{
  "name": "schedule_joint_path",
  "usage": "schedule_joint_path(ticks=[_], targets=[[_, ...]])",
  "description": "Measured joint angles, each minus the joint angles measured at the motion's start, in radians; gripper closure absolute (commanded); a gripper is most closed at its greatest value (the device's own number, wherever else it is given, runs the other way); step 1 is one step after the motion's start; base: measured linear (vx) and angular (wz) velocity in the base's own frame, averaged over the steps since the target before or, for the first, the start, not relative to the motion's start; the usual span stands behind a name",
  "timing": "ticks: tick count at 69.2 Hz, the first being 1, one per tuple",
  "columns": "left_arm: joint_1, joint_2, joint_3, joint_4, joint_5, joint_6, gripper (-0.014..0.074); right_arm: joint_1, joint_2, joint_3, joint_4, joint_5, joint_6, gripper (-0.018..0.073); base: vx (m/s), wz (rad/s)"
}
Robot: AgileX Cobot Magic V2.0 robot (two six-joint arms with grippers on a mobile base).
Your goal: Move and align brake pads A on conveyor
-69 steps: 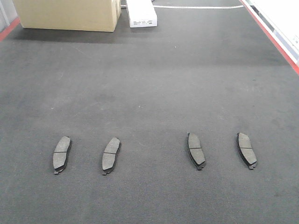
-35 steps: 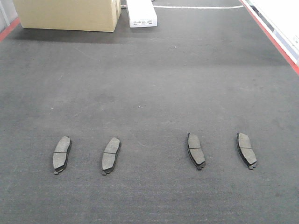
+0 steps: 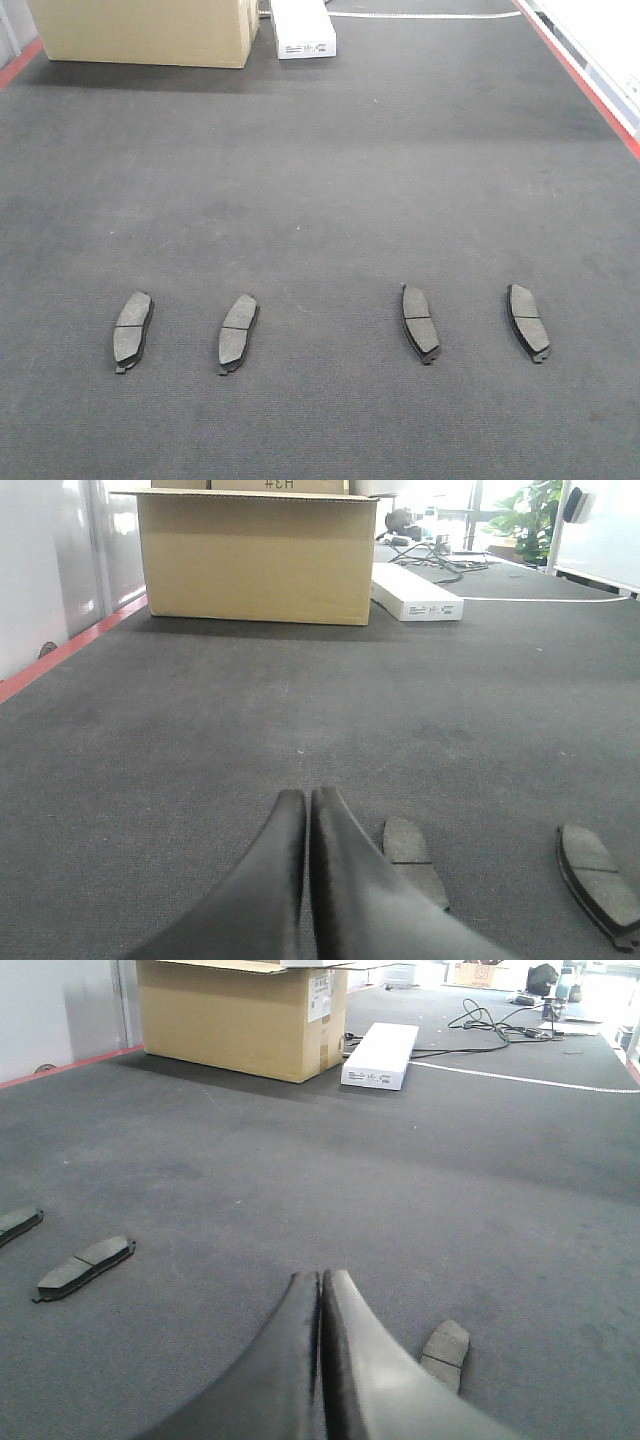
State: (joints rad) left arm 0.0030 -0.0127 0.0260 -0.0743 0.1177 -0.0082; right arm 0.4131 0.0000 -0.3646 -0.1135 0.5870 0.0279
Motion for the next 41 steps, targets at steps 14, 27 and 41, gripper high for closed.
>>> schedule_joint_path(ticks=[14, 27, 41], targets=[[0.0, 0.0, 0.0, 0.0, 0.001, 0.0, 0.0603, -0.022, -0.009, 0.026, 0.0, -0.007, -0.009, 0.0569, 0.0, 0.0], [0.0, 0.0, 0.0, -0.001, 0.001, 0.0, 0.0603, -0.253, -0.015, 0.094, 0.007, -0.108, -0.028, 0.0569, 0.0, 0.0], [0.0, 0.0, 0.0, -0.001, 0.001, 0.0, 0.0603, -0.344, -0.015, 0.318, 0.017, -0.445, -0.033, 0.0569, 0.0, 0.0]])
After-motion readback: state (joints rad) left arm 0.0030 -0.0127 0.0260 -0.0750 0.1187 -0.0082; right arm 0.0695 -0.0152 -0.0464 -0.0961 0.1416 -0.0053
